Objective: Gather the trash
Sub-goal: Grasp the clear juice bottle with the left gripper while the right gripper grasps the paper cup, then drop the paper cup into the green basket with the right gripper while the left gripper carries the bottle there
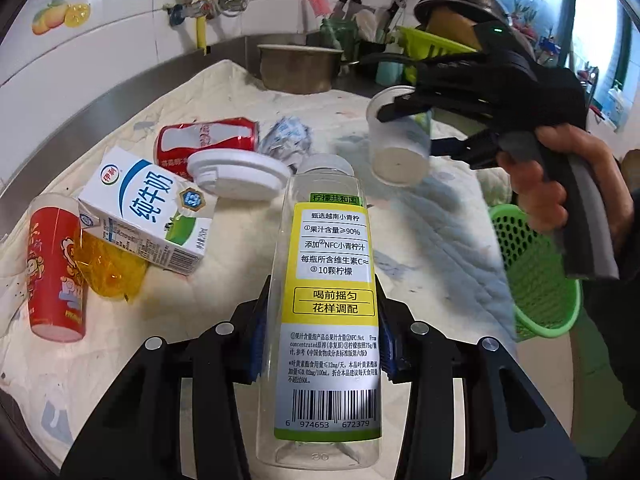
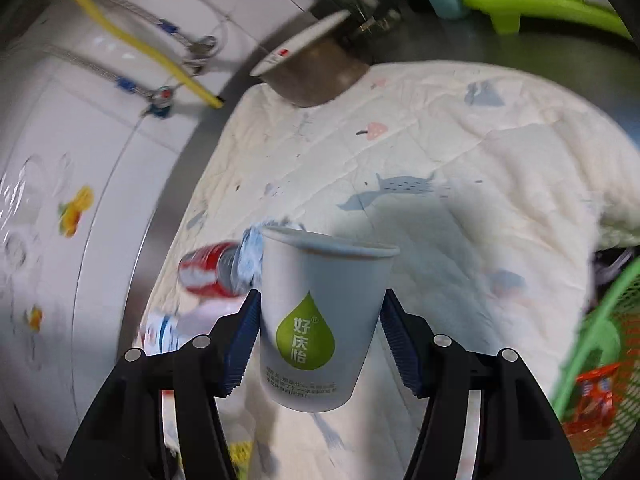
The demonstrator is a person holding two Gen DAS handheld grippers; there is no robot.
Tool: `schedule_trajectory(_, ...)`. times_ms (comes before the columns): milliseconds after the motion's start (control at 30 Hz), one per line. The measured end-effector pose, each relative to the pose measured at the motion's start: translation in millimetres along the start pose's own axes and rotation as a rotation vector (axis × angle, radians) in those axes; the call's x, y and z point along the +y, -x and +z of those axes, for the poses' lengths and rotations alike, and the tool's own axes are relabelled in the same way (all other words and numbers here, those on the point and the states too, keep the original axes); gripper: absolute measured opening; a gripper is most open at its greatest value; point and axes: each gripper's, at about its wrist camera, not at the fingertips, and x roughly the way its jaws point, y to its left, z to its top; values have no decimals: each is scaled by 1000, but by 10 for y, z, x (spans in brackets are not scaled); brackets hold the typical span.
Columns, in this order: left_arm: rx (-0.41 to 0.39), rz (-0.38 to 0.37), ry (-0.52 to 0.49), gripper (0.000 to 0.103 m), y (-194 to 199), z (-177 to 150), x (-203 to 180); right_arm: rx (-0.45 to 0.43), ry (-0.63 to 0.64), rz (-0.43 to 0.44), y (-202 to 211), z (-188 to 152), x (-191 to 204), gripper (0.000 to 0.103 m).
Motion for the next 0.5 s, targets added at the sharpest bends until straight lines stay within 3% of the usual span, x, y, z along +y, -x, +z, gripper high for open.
schedule_trajectory(133,-14,-16,-14,43,119,-47,-173,-51,102,-54,483,-306,-133,58)
schedule_trajectory(233,-21,-42,-29,43,180,-60,-341,-87,154,-142,798,-586,-349,59)
schedule_trajectory(500,-34,-127,-119,43,236,-40,-1036,-82,146,-431,1252,-1189,-1462,59)
